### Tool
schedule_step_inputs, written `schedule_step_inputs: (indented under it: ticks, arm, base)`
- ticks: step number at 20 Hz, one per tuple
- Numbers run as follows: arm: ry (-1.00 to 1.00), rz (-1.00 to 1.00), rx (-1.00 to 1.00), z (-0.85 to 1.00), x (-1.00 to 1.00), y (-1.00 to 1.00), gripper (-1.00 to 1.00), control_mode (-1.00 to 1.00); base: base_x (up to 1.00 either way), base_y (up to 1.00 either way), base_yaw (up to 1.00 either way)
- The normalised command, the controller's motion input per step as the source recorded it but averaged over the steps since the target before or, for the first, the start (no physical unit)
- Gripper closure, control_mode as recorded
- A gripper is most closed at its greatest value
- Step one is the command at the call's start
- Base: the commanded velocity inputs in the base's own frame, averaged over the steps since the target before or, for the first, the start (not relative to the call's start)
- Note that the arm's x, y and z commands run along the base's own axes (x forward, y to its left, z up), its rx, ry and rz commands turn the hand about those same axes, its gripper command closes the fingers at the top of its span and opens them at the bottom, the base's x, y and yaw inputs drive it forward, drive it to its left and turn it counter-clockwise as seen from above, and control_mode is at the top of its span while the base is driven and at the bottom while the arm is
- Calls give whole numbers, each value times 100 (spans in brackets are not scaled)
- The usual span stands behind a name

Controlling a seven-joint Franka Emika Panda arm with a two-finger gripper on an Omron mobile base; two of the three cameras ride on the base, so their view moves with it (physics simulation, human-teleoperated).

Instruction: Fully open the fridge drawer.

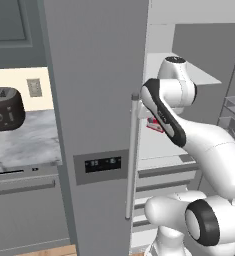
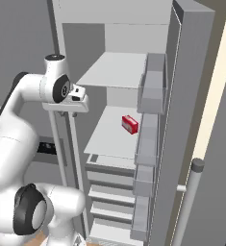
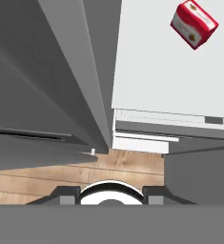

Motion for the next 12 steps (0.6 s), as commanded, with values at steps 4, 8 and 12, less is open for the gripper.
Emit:
schedule_step_inputs:
  ticks: [4, 8, 12]
  arm:
    - [0, 0, 0, 0, -15, -1, -100, -100]
    - [0, 0, 0, -1, -30, -7, -100, -100]
    - [0, 0, 0, -13, -34, -4, -100, -100]
  base:
    - [0, 0, 0]
    - [0, 0, 0]
    - [0, 0, 0]
